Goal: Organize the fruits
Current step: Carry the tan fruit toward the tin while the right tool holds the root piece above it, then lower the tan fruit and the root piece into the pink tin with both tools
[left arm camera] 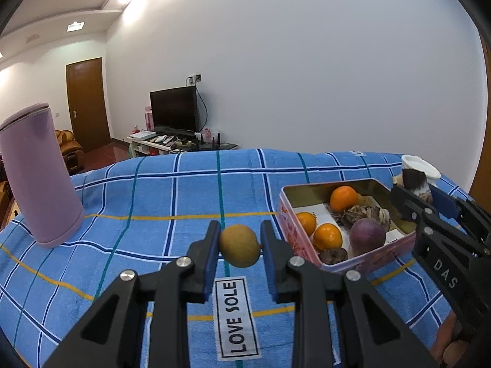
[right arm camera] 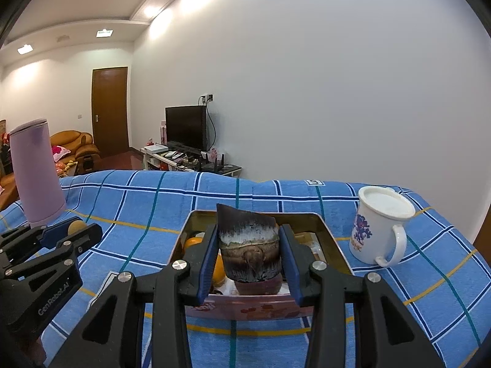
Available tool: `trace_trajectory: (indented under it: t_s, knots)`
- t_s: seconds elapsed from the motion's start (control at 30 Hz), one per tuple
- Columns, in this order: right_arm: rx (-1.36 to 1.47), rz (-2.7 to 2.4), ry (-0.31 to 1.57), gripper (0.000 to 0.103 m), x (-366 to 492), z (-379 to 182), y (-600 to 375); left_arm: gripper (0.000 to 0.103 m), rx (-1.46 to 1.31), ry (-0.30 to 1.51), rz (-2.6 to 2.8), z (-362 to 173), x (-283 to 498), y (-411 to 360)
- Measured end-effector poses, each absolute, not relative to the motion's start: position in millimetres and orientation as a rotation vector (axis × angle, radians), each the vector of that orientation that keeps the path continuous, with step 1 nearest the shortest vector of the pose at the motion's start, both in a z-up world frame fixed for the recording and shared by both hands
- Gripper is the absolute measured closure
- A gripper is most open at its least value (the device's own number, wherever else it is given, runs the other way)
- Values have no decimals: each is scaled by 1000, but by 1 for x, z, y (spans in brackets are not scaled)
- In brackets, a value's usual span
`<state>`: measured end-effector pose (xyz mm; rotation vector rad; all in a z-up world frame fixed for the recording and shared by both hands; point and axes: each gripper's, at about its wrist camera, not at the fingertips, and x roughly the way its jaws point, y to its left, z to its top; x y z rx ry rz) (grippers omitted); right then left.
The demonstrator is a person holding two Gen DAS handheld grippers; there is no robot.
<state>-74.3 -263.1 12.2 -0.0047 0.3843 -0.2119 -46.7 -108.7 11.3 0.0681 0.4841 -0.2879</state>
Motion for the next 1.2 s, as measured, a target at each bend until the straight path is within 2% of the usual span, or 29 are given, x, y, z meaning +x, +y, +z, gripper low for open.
trace_trajectory:
  t_s: [1.2]
  knots:
    - [-2, -314, 394, 62, -68, 12, -316, 75, 113, 458, -369, 23, -39, -173]
